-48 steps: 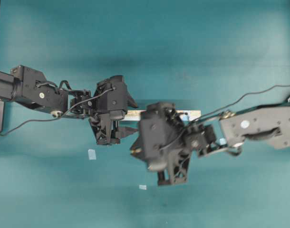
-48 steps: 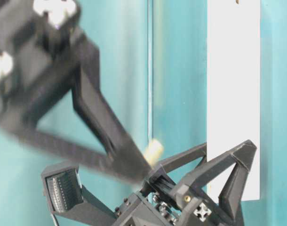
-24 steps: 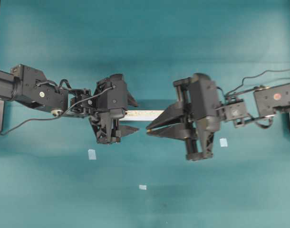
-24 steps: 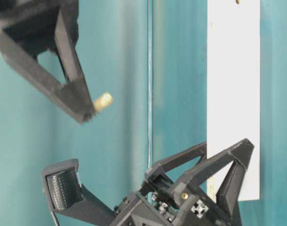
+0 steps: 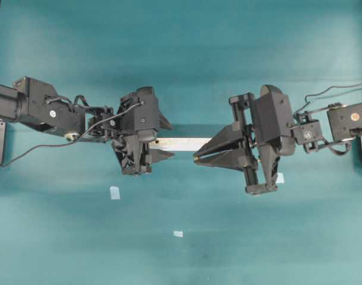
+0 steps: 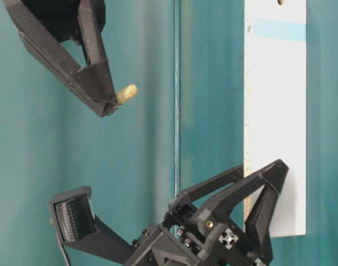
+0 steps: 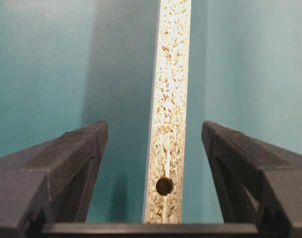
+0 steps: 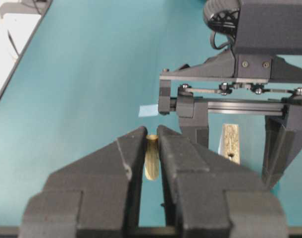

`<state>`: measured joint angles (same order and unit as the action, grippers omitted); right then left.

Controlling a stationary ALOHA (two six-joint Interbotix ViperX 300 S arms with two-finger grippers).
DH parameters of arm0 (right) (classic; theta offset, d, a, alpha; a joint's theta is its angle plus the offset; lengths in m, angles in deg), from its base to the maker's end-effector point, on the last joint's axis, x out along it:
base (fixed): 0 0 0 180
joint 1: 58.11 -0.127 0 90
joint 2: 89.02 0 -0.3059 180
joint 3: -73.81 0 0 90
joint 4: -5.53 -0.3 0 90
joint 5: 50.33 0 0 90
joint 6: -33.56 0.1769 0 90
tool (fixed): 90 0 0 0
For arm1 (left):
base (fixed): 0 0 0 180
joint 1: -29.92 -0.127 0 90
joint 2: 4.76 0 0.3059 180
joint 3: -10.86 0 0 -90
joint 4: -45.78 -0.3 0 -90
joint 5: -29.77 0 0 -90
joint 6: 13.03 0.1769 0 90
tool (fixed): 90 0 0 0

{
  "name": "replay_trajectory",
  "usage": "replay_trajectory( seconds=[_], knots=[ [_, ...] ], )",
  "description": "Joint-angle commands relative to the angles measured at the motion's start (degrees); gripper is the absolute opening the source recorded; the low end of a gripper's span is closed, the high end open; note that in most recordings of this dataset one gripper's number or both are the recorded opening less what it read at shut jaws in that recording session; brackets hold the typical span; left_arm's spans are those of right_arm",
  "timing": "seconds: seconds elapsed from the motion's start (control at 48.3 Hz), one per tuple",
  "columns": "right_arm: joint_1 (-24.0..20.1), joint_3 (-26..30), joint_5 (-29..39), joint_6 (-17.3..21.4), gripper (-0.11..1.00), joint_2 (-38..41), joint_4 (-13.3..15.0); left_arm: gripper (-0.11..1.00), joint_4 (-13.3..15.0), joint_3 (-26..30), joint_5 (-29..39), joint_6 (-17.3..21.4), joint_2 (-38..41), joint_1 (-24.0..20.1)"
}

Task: Insert the rod into the hole on the wooden board.
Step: 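Lift the peg with the right gripper and carry it toward the board, then align the held peg over the board's hole with the right gripper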

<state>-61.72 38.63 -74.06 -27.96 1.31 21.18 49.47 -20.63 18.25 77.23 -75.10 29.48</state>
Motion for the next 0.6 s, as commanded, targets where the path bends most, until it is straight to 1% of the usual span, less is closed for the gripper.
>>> replay_trajectory(
  seconds=[0.0,0.331,0.579],
  knots=[
    [0.4,-0.2,-1.1,-0.1,0.11,-1.2,0.2,0.83,-0.1,0.7,-0.4,0.7,-0.7,-0.3],
    [3.4,-4.3,-4.9,-0.1,0.12,-2.5,0.2,0.81,-0.1,0.8,-0.5,0.6,-0.7,-0.2],
    [4.9,-5.9,-5.2,-0.1,0.11,-3.6,0.2,0.8,-0.1,0.4,-0.5,0.6,-0.5,-0.2]
  ],
)
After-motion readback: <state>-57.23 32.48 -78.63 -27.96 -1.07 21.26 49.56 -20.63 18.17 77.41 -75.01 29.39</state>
